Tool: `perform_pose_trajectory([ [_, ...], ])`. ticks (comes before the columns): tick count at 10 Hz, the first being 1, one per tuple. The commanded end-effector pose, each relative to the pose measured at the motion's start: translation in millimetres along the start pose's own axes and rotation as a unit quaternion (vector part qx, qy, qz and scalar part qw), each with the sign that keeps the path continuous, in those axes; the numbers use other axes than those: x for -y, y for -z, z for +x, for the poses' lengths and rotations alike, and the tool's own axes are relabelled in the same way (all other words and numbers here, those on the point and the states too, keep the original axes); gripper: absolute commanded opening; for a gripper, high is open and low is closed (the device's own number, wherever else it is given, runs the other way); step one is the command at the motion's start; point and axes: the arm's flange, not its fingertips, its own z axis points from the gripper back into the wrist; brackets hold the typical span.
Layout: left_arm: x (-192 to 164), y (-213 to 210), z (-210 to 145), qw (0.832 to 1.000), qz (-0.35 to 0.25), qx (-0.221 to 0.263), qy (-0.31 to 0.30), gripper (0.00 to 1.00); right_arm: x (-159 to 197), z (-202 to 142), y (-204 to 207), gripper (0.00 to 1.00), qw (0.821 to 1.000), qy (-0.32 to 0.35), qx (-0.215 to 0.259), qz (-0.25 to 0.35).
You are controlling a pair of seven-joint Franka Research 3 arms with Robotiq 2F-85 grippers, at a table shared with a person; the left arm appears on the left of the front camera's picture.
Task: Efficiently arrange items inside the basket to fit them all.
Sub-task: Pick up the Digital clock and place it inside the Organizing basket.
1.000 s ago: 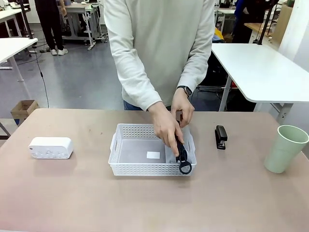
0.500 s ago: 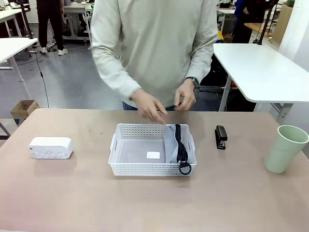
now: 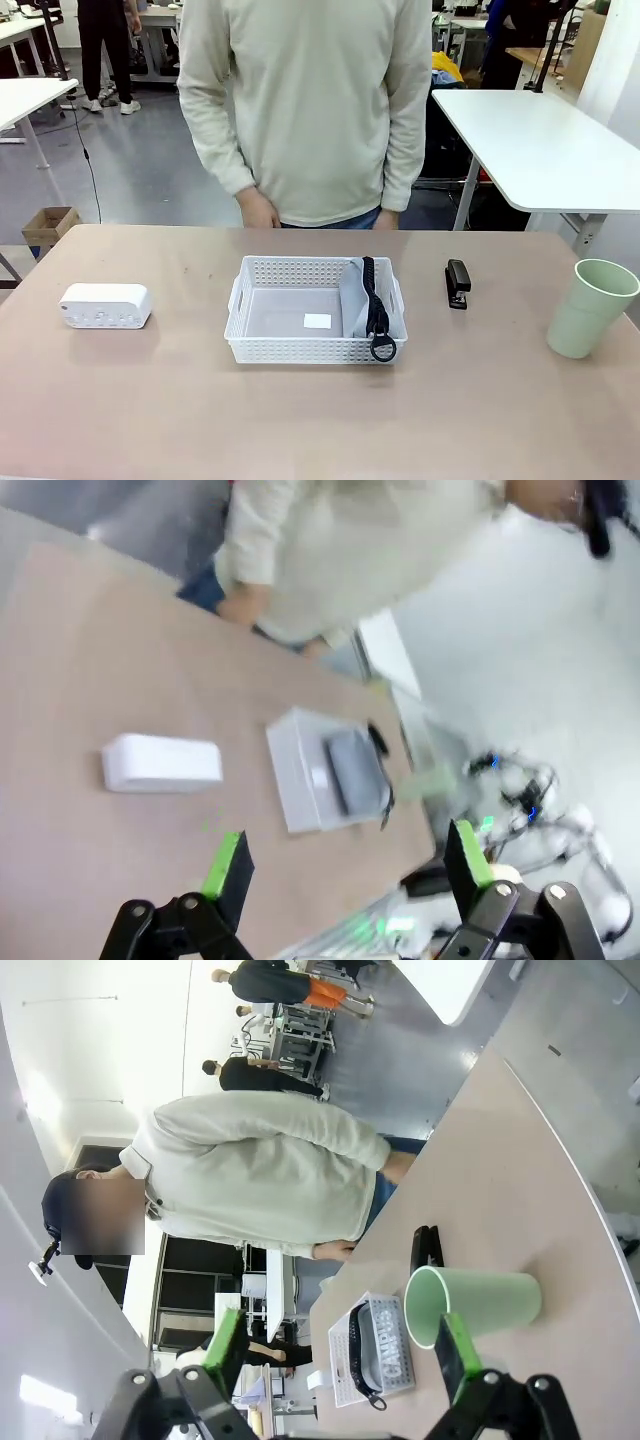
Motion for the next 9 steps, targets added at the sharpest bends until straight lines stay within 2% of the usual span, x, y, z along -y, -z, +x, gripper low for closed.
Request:
perform_pose_trajectory([
  [1,14.1,43.3,-7.7,0.946,-0.015,-0.214,0.243,1.0,-0.3,4.0,0.5,1.0,1.0,-0.014,0.005,0.012],
  [2,17.8,74.8,-16.6,0.919,-0.001,-0.269,0.289,1.0,-0.3,4.0,0.5,1.0,1.0,-0.014,0.005,0.012],
  [4,22.0,122.9,-42.2,0.869,0.024,-0.34,0.358,1.0,-0.3,4.0,0.5,1.0,1.0,-0.014,0.005,0.012],
  [5,22.3,143.6,-60.5,0.827,0.058,-0.391,0.4,1.0,-0.3,4.0,0.5,1.0,1.0,-0.014,0.005,0.012],
  [6,21.7,158.2,-73.8,0.809,0.073,-0.375,0.448,1.0,-0.3,4.0,0.5,1.0,1.0,-0.014,0.005,0.012],
  [7,27.8,164.7,-62.9,0.809,0.156,-0.185,0.536,1.0,-0.3,4.0,0.5,1.0,1.0,-0.014,0.005,0.012],
  [8,36.2,149.8,-33.4,0.872,0.044,-0.377,0.309,1.0,-0.3,4.0,0.5,1.0,1.0,-0.014,0.005,0.012],
  [9,36.2,149.8,-33.4,0.872,0.044,-0.377,0.309,1.0,-0.3,4.0,0.5,1.0,1.0,-0.014,0.005,0.012],
])
